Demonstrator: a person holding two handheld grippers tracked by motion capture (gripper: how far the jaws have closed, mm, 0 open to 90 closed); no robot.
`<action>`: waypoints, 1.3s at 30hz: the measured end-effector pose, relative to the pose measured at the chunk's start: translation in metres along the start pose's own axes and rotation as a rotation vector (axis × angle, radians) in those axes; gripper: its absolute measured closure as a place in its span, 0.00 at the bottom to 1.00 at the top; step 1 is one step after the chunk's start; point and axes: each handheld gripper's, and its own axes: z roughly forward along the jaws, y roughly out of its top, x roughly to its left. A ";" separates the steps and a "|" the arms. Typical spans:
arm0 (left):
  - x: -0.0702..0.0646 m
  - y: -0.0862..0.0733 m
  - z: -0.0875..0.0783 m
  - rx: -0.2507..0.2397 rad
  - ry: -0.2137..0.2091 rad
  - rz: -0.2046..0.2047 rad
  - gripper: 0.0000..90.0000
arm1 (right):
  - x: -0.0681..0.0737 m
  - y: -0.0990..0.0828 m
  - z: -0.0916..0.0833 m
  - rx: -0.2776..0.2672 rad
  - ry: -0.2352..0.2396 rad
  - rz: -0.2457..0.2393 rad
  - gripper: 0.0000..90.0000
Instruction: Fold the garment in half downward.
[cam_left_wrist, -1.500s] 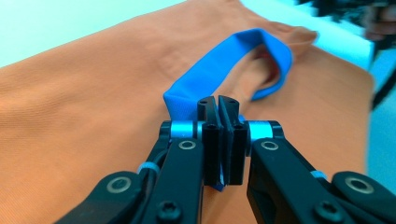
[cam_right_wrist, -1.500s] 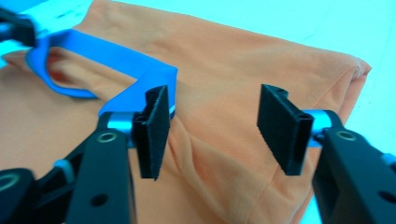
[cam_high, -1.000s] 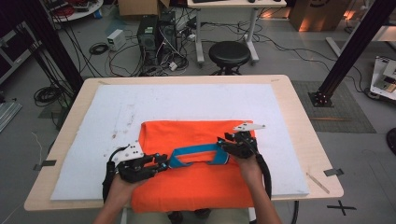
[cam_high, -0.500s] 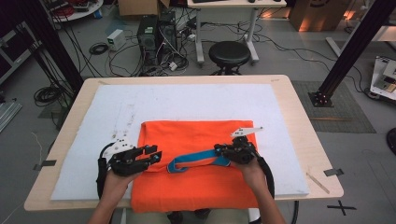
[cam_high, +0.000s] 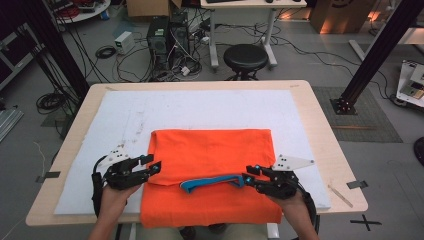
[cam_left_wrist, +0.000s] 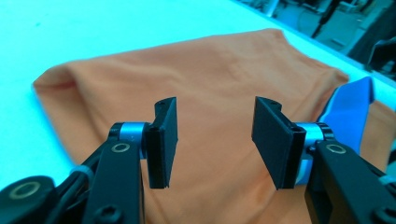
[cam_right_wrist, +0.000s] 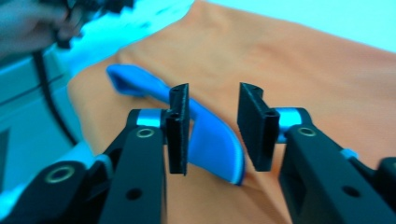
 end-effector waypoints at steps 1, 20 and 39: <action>0.000 -0.002 0.000 0.006 0.011 -0.004 0.56 | 0.000 0.000 0.000 -0.014 -0.031 0.007 0.70; -0.014 -0.022 -0.013 0.017 0.040 -0.013 0.55 | 0.021 -0.026 0.047 0.225 -0.077 -0.075 0.81; -0.025 -0.034 0.015 0.227 0.232 0.131 0.65 | -0.018 -0.042 -0.018 0.187 -0.494 0.116 0.66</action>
